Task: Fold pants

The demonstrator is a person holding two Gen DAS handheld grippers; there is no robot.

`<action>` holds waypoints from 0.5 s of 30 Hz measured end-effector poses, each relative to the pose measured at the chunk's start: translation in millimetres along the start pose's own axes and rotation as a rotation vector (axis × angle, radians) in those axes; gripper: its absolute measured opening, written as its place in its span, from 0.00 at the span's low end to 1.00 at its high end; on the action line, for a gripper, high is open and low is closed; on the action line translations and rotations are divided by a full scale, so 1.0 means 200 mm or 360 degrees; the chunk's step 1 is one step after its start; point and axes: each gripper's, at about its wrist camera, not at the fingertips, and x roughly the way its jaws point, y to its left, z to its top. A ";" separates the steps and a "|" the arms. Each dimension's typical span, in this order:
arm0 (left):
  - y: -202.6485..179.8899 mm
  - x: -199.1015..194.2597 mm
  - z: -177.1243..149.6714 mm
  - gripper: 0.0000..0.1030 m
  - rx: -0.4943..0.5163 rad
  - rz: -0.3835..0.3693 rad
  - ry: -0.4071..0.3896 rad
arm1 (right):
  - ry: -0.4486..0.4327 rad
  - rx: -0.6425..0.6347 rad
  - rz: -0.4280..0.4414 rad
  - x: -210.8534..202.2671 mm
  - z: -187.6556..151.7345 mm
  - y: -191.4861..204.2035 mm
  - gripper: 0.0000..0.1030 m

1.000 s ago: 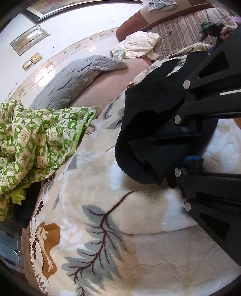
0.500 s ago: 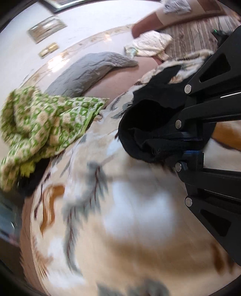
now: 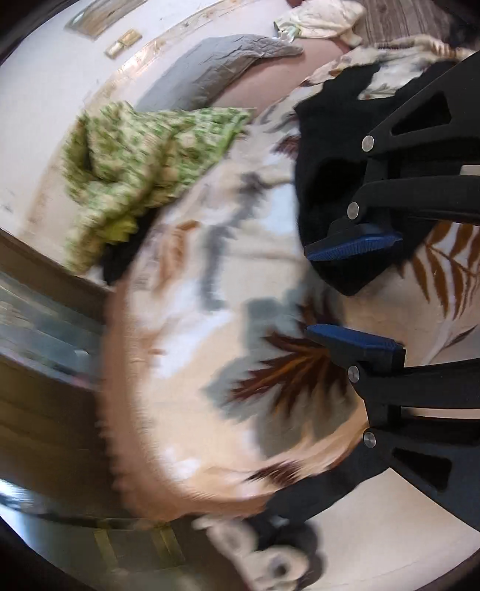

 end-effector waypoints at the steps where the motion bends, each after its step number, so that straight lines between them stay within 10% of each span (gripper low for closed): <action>1: -0.04 -0.06 -0.01 0.35 0.0021 -0.0049 -0.0035 | -0.0010 -0.0039 0.0038 0.00 0.03 0.05 0.44; 6: -0.36 -0.03 -0.17 0.49 0.0082 -0.0662 0.0309 | -0.0063 0.0000 0.0243 0.11 0.16 0.28 0.53; 11: -0.39 0.20 -0.38 0.46 -0.0349 -0.0812 0.0843 | -0.0119 0.0151 0.0452 0.27 0.12 0.43 0.54; 15: -0.34 0.23 -0.37 0.47 -0.0547 -0.0875 0.0889 | -0.0071 0.0103 0.0485 0.43 -0.02 0.49 0.54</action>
